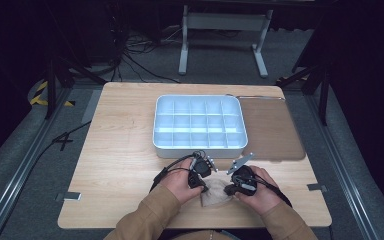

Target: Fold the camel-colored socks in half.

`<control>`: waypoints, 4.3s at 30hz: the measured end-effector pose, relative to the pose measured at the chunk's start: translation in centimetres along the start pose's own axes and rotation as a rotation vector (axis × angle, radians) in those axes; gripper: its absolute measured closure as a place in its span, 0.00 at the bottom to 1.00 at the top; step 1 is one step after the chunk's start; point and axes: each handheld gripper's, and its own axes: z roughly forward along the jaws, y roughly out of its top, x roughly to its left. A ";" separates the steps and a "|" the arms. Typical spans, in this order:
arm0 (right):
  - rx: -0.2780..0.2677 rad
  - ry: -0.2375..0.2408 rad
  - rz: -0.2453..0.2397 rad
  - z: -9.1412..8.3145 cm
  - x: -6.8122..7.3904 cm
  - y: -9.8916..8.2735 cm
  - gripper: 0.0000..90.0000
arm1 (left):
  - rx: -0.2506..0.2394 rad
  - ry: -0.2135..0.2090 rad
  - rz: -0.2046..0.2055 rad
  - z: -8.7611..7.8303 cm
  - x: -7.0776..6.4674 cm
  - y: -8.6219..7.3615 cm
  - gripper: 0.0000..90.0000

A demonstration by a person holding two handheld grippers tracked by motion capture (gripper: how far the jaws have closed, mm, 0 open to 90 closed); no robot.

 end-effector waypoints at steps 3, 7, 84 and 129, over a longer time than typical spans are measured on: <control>-0.001 -0.007 -0.002 0.0 0.1 0.0 0.96 | -0.055 -0.009 -0.019 -0.6 0.1 0.1 0.94; 0.001 -0.013 -0.006 0.0 0.2 0.0 0.96 | -0.131 -0.027 -0.008 -1.2 -0.5 0.4 0.98; -0.074 0.033 0.019 0.1 0.8 -0.4 1.00 | -0.092 -0.043 0.051 -0.7 -1.8 -0.4 0.92; -0.076 0.020 0.012 0.3 1.0 -0.4 1.00 | -0.045 -0.037 0.014 -0.5 -0.6 -1.5 0.92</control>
